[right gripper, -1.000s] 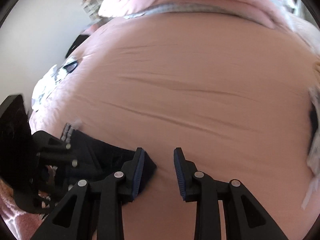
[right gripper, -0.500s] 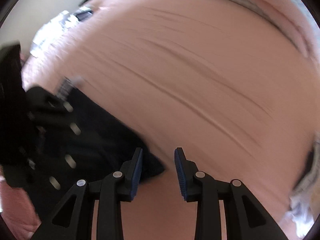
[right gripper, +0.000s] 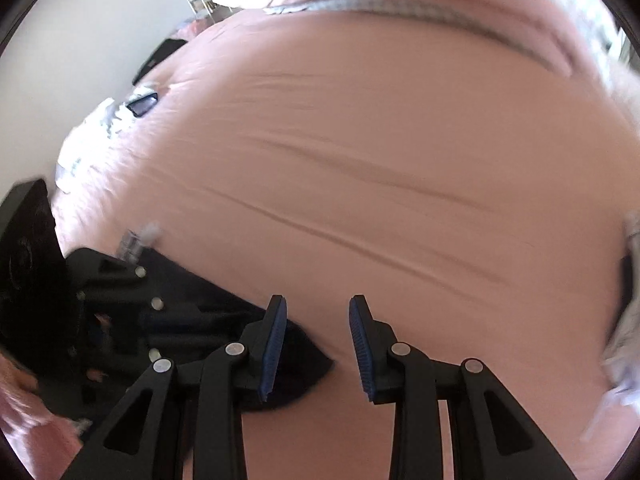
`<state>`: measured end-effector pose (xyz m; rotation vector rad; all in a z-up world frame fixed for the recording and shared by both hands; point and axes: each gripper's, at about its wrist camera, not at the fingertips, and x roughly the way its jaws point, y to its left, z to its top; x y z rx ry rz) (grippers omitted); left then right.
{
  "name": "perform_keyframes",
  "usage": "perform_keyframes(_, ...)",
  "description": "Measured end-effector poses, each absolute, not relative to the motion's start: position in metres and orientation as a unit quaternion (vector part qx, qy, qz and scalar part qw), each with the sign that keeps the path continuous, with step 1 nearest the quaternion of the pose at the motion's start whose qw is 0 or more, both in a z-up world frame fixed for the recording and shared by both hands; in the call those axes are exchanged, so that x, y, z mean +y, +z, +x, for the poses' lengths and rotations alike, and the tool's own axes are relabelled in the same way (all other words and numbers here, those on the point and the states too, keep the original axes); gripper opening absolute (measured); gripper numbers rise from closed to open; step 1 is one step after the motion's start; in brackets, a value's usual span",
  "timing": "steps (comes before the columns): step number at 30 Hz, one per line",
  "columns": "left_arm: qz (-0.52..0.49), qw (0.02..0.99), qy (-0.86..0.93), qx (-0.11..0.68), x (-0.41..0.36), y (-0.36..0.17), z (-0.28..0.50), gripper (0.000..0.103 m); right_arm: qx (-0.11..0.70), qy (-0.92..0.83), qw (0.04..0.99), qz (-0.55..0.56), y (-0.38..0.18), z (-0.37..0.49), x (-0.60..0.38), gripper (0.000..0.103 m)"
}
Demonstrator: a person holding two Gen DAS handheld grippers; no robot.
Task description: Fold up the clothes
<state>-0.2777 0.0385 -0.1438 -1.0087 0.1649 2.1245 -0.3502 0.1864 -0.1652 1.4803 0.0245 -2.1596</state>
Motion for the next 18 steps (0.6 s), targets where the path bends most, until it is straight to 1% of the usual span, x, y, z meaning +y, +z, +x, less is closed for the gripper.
perform_keyframes(3, -0.410, 0.372, 0.829, 0.075, 0.035, -0.150, -0.277, 0.005, 0.025, -0.789, 0.278, 0.547, -0.167, -0.344, 0.168, 0.032)
perform_keyframes(5, -0.432, 0.346, 0.829, 0.081, 0.038, -0.152, -0.285, 0.007, 0.054, -0.783, 0.242, 0.571, -0.181, -0.346, 0.169, 0.032)
perform_keyframes(6, -0.446, 0.327, 0.829, 0.078, 0.036, -0.152, -0.289, 0.011, 0.065, -0.783, 0.225, 0.576, -0.186, -0.345, 0.172, 0.032)
perform_keyframes(7, -0.459, 0.311, 0.829, 0.065, 0.031, -0.147, -0.291, 0.015, 0.057, -0.789, 0.215, 0.573, -0.183, -0.342, 0.179, 0.032)
perform_keyframes(10, -0.447, 0.306, 0.839, 0.056, 0.021, -0.134, -0.284, 0.024, 0.030, -0.806, 0.185, 0.561, -0.175, -0.331, 0.201, 0.032)
perform_keyframes(13, -0.430, 0.315, 0.842, 0.075, 0.023, -0.129, -0.276, 0.024, -0.006, -0.824, 0.192, 0.532, -0.159, -0.315, 0.208, 0.032)
perform_keyframes(15, -0.430, 0.308, 0.845, 0.078, 0.026, -0.132, -0.278, 0.024, 0.007, -0.821, 0.219, 0.528, -0.156, -0.304, 0.186, 0.032)
perform_keyframes(18, -0.427, 0.294, 0.851, 0.084, 0.036, -0.137, -0.282, 0.024, 0.052, -0.809, 0.238, 0.535, -0.172, -0.289, 0.153, 0.032)
